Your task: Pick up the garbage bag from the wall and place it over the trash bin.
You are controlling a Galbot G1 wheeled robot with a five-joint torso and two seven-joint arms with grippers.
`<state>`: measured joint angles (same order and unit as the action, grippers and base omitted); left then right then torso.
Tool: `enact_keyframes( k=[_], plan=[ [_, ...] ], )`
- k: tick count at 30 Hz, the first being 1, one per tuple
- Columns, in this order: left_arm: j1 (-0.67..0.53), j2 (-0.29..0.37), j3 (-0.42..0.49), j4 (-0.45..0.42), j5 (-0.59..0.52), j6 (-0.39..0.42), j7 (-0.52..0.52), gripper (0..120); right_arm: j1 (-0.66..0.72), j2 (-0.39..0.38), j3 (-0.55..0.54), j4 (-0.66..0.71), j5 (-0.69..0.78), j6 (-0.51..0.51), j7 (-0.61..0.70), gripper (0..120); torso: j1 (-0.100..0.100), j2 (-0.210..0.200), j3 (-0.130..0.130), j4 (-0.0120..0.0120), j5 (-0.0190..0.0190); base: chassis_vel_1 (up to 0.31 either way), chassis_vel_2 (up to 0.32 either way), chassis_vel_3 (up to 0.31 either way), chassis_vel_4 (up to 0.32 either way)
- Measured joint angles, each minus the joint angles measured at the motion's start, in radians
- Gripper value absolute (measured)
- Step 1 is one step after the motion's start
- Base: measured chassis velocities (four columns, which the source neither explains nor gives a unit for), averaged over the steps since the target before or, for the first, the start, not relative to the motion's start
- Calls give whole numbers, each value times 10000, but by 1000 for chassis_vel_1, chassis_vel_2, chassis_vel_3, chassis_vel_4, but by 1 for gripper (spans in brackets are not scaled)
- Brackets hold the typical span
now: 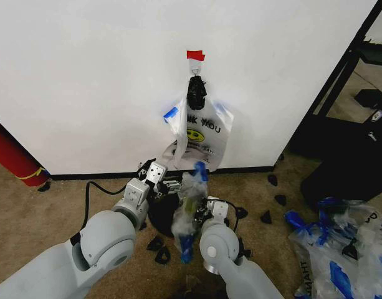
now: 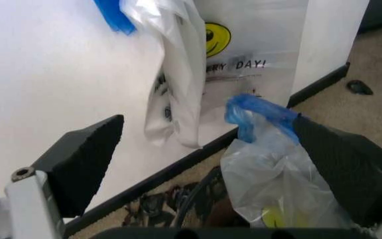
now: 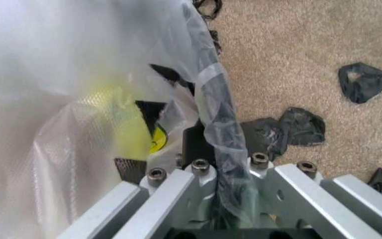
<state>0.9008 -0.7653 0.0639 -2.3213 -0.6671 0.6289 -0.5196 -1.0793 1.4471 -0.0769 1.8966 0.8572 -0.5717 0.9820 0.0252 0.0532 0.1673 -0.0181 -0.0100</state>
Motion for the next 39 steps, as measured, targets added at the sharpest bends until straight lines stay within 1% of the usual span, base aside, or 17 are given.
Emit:
enact_keyframes(
  k=[5, 10, 11, 15, 16, 18, 19, 22, 23, 26, 27, 29, 30, 33, 34, 37, 39],
  plan=[
    [7, 3, -5, -56, -24, 0, 3, 100, -158, 62, 90, 40, -192, 377, -194, 0, 0, 0, 1, 2, 0, 0, 0, 0, 0],
    [-303, 129, -52, -305, -422, 4, 87, 100, -535, 79, 335, 488, -1184, 1023, -889, 0, 0, 0, 1, 0, -1, 0, 0, 0, 0],
    [-303, 129, -52, -305, -422, 4, 87, 100, -535, 79, 335, 488, -1184, 1023, -889, 0, 0, 0, 1, 0, -1, 0, 0, 0, 0],
    [-886, 384, -62, -631, -1083, 10, 279, 100, -988, 131, 520, 827, -2314, 1640, -1658, 0, 0, 0, 0, 0, -1, 0, 0, 0, 0],
    [-1039, 437, -59, -709, -1321, 10, 304, 100, -1082, 162, 540, 870, -2544, 1741, -1800, 0, 0, 0, 0, 0, 0, 0, 0, 0, 0],
    [-1536, 535, 16, -927, -2248, 53, 269, 100, -1306, 258, 540, 907, -3161, 1942, -2114, 0, 0, 0, 0, 4, 0, 0, 0, 0, 0],
    [-1536, 535, 16, -927, -2248, 53, 269, 100, -1306, 258, 540, 907, -3161, 1942, -2114, 0, 0, 0, 0, 4, 0, 0, 0, 0, 0],
    [-3058, 447, 533, -1175, -4970, 439, -630, 100, -1608, 400, 519, 807, -4300, 2248, -2545, 0, 0, 0, 0, 1, 3, 0, 0, 0, 0],
    [-3594, 370, 797, -1155, -5623, 550, -904, 100, -1668, 449, 526, 760, -4611, 2320, -2625, 0, 0, 0, 1, -1, 3, 0, 0, 0, 0],
    [-5038, 89, 2013, -776, -6540, 731, -1409, 99, -1766, 564, 594, 706, -5096, 2390, -2686, 0, 0, 0, 1, -1, 1, 0, 0, 0, 0],
    [-5038, 89, 2013, -776, -6540, 731, -1409, 99, -1766, 564, 594, 706, -5096, 2390, -2686, 0, 0, 0, 1, -1, 1, 0, 0, 0, 0],
    [-5736, -154, 2803, -443, -6798, 883, -1739, 98, -1800, 585, 662, 711, -5157, 2390, -2688, 0, 1, 0, 0, -1, 5, 0, 0, 0, 0],
    [-6030, -318, 3216, -251, -6821, 959, -1843, 97, -1828, 586, 730, 713, -5179, 2388, -2688, 0, 1, 0, 1, -1, 0, 0, 0, 0, 0],
    [-6381, -642, 3896, 179, -6545, 1059, -1939, 92, -1900, 551, 874, 745, -5224, 2389, -2698, 0, 1, 0, 1, -1, 1, 0, 0, 0, 0],
    [-6381, -642, 3896, 179, -6545, 1059, -1939, 92, -1900, 551, 874, 745, -5224, 2389, -2698, 0, 1, 0, 1, -1, 1, 0, 0, 0, 0],
    [-6436, -848, 4272, 671, -6195, 1063, -1983, 88, -1986, 482, 972, 831, -5224, 2389, -2736, 0, 1, 0, 1, 0, 0, 0, 0, 0, 0],
    [-6428, -901, 4353, 825, -6108, 1074, -1988, 84, -2018, 448, 1013, 867, -5224, 2389, -2752, 0, 1, 0, 1, 1, 0, 0, 0, 0, 0]
  ],
)
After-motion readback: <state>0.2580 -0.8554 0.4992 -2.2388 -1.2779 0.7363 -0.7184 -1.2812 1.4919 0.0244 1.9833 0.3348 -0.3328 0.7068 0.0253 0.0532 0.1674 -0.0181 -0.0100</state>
